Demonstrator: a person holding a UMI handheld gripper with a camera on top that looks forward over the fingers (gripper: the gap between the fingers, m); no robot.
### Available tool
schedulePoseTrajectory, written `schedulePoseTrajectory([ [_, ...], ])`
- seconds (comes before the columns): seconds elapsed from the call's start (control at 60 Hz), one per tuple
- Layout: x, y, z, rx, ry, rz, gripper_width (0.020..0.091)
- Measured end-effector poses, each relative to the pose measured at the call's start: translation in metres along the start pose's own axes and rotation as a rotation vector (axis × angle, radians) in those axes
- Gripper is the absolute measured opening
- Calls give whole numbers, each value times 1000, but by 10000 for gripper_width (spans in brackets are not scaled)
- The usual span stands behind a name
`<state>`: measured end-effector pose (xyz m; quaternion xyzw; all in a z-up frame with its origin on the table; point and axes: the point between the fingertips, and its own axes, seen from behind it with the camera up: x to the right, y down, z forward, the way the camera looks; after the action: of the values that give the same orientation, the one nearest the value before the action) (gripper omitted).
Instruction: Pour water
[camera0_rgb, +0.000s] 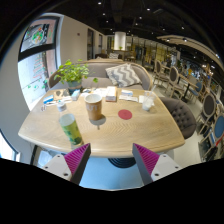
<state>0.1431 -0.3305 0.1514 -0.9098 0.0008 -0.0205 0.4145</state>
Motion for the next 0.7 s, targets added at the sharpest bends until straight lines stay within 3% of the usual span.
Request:
schedulePoseTrajectory([
  [0.267, -140, 3, 40, 64, -103, 32, 858],
  [0.55, -165, -25, 139, 171, -82, 21, 858],
  [0.617, -168, -27, 154, 184, -88, 18, 794],
  [0.7, -174, -24, 168, 180, -101, 15, 593],
])
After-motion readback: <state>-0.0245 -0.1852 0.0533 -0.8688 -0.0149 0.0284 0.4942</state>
